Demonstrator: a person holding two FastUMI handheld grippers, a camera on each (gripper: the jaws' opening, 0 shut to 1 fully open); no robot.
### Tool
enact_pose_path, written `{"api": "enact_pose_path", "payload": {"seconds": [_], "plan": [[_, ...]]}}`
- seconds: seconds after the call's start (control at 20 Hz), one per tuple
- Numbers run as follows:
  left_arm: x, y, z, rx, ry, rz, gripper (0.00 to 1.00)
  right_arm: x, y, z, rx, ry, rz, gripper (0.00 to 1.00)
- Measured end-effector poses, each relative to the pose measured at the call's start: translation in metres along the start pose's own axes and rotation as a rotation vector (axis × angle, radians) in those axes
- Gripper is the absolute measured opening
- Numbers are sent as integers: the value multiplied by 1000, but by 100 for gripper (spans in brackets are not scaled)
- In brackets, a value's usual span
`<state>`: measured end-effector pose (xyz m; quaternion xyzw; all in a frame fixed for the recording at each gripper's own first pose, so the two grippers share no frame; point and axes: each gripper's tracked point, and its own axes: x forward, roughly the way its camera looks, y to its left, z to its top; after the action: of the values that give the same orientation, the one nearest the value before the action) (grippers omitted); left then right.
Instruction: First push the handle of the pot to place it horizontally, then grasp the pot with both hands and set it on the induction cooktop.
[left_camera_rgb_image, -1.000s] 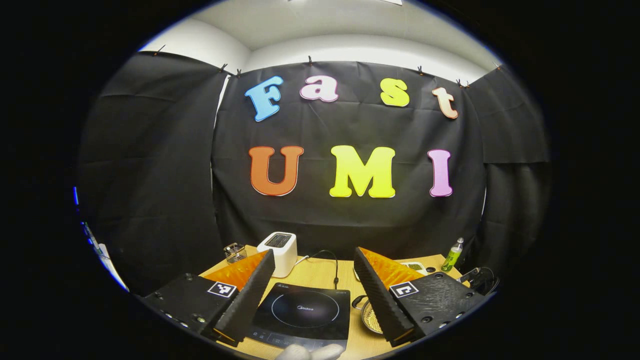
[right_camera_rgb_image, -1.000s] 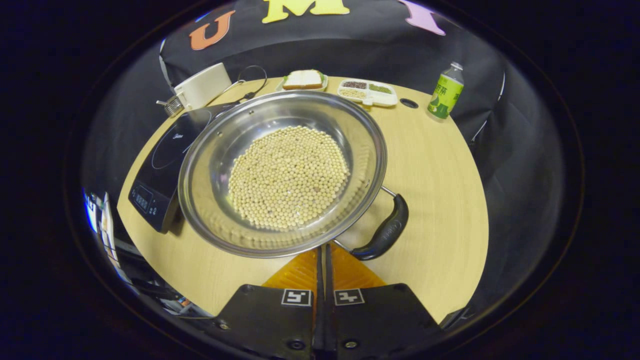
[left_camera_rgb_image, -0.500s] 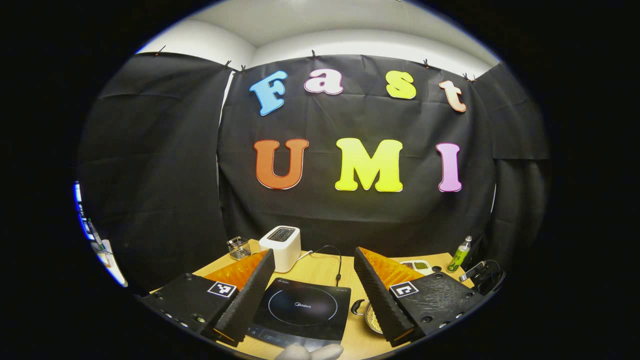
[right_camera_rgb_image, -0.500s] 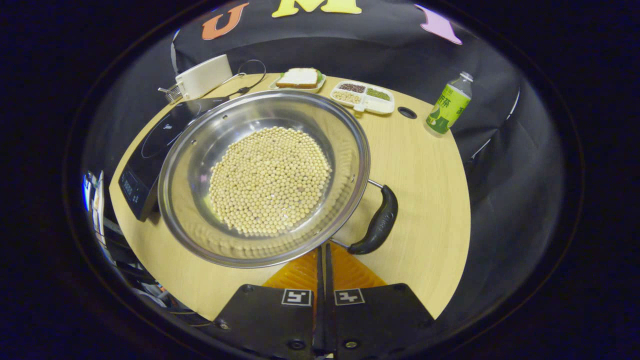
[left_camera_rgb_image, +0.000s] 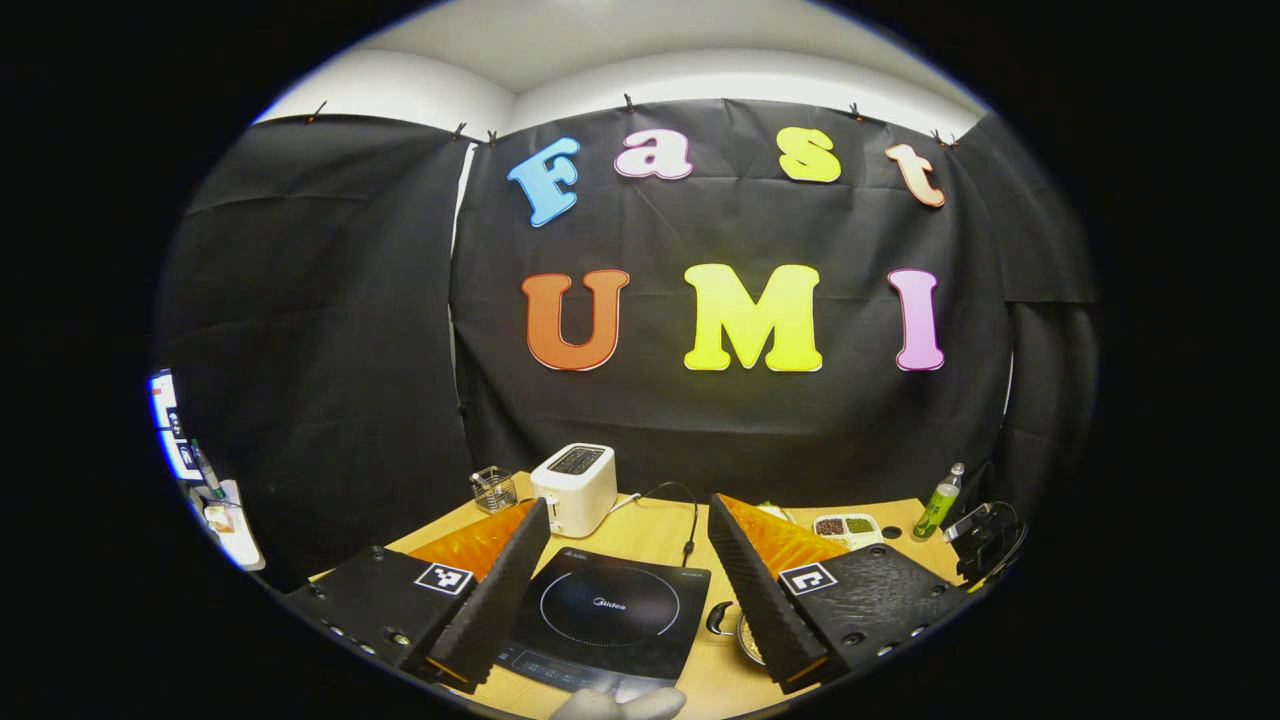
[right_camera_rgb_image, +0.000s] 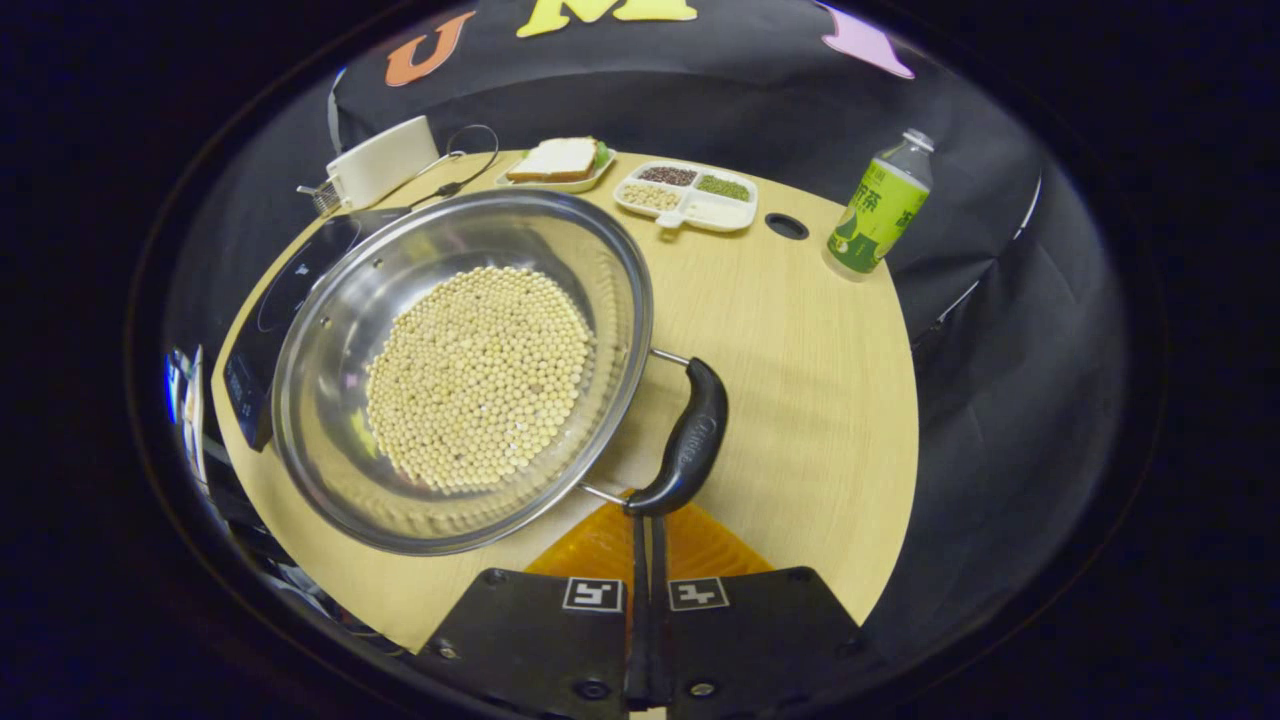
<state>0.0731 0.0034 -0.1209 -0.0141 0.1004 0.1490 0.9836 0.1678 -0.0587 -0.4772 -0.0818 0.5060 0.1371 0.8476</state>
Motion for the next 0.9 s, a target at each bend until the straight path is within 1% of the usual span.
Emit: {"api": "enact_pose_path", "payload": {"seconds": [0.05,0.1,0.35,0.45,0.55,0.7,0.75,0.8,0.9], "plan": [[1,-2,0,3,1,3,95,1,-2,2,-5,-1,-2,3],[1,-3,-2,5,3,6,95,2,-4,4,-12,0,-3,0],[3,-12,-7,4,3,0,95,5,-12,7,-7,-6,-7,1],[4,-16,-10,-1,-5,-19,95,2,-15,2,6,-6,-5,1],[9,-20,-16,-7,5,-40,95,-4,-21,-1,32,-34,-8,1],[15,-26,-27,-17,25,-71,95,-18,-31,-6,73,-80,-24,5],[16,-27,-30,-15,26,-84,95,-22,-33,-8,84,-95,-31,29],[17,-29,-33,-11,25,-95,95,-29,-37,-9,94,-112,-46,39],[22,-35,-38,0,24,-116,95,-38,-44,-10,117,-143,-72,75]]}}
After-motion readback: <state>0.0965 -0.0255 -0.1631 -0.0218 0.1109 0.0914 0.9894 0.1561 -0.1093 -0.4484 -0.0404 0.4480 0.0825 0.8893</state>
